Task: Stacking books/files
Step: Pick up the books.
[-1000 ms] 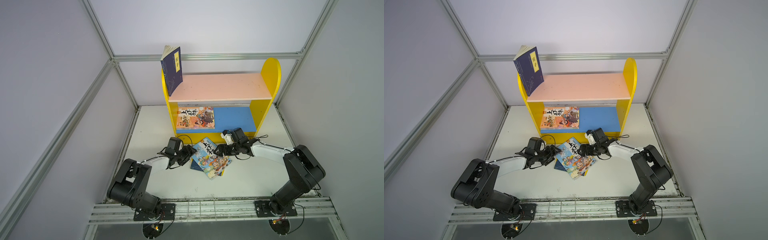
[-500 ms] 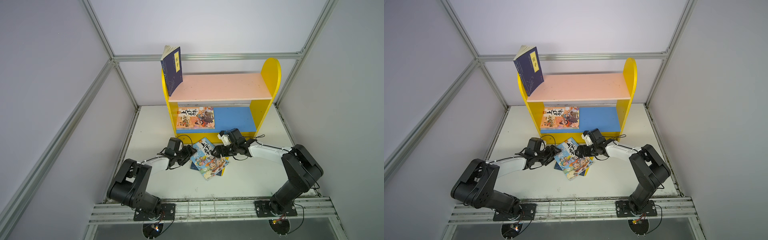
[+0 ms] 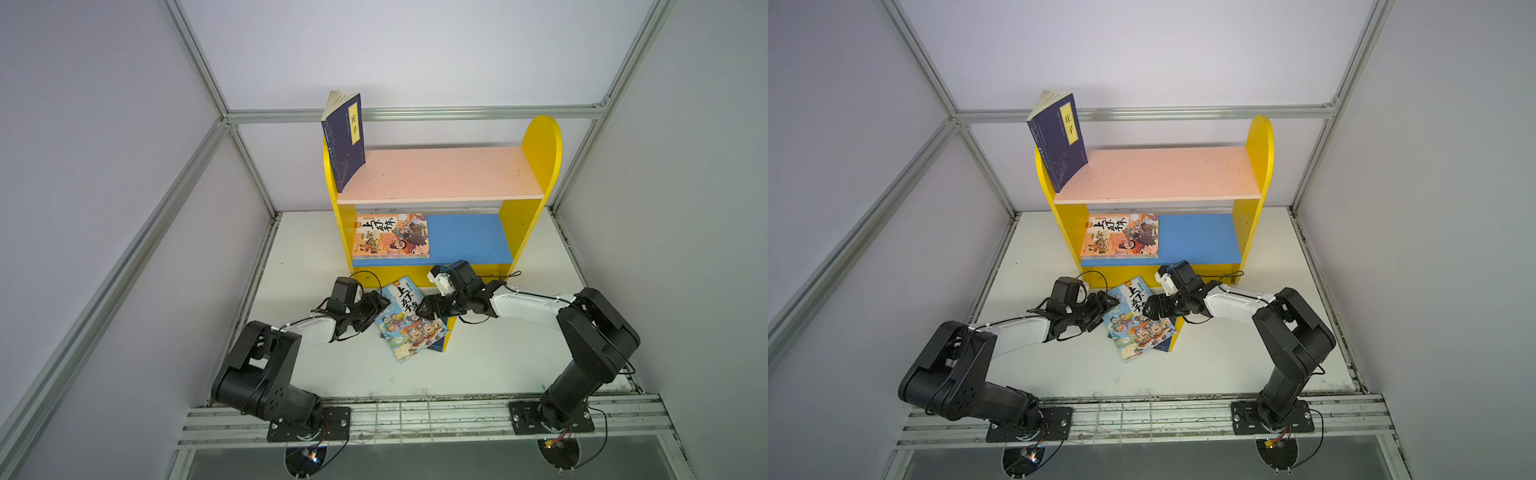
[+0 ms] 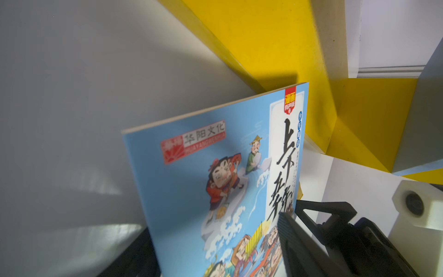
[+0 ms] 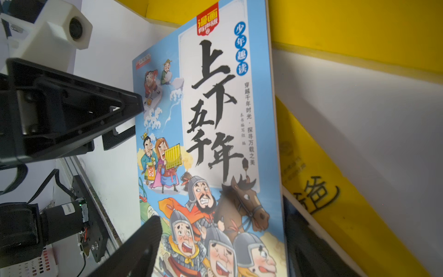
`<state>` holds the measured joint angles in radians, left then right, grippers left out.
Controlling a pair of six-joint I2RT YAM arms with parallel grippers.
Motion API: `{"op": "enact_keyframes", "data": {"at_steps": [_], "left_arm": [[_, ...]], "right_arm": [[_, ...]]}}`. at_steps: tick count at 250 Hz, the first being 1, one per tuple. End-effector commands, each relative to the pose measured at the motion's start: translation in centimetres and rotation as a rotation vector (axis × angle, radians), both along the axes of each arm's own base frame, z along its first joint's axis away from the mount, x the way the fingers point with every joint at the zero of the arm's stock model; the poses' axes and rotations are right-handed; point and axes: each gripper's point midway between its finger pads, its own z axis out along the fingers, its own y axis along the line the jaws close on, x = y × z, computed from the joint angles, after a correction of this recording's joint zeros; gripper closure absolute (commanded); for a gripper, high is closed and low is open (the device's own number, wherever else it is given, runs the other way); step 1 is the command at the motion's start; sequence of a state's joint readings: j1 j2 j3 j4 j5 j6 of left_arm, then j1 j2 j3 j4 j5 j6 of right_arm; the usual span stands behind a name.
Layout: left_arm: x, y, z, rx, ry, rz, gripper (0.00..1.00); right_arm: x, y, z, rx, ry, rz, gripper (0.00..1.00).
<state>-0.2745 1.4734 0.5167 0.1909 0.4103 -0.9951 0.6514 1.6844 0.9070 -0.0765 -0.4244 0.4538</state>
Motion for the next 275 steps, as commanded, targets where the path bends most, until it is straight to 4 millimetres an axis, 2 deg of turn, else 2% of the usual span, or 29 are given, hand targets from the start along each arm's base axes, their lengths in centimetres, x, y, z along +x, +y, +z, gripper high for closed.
{"op": "enact_keyframes", "data": {"at_steps": [1, 65, 129, 153, 186, 214, 275], "left_arm": [[-0.3, 0.3, -0.2, 0.006, 0.007, 0.006, 0.32], [-0.4, -0.6, -0.8, -0.071, 0.025, 0.000, 0.45], [-0.5, -0.6, -0.2, -0.079, 0.023, -0.002, 0.80], [-0.7, -0.3, 0.4, -0.052, 0.015, -0.004, 1.00], [-1.3, 0.3, 1.6, -0.027, 0.001, 0.003, 1.00], [-2.0, 0.7, 3.5, -0.033, -0.018, 0.026, 1.00], [-2.5, 1.3, 11.0, -0.108, -0.163, 0.101, 1.00]], "right_arm": [[0.2, 0.6, 0.3, 0.016, -0.006, 0.003, 0.16], [-0.1, 1.6, 0.1, 0.022, 0.002, 0.014, 0.17], [-0.1, 1.9, -0.1, 0.022, 0.008, 0.005, 0.17], [0.1, 1.6, -0.1, -0.007, 0.005, -0.011, 0.15], [1.0, -0.1, 0.5, -0.081, -0.043, -0.090, 0.07], [1.2, -1.7, 2.3, -0.088, -0.106, -0.158, 0.00], [-0.3, -5.3, 6.7, -0.107, -0.163, -0.260, 0.00]]}}
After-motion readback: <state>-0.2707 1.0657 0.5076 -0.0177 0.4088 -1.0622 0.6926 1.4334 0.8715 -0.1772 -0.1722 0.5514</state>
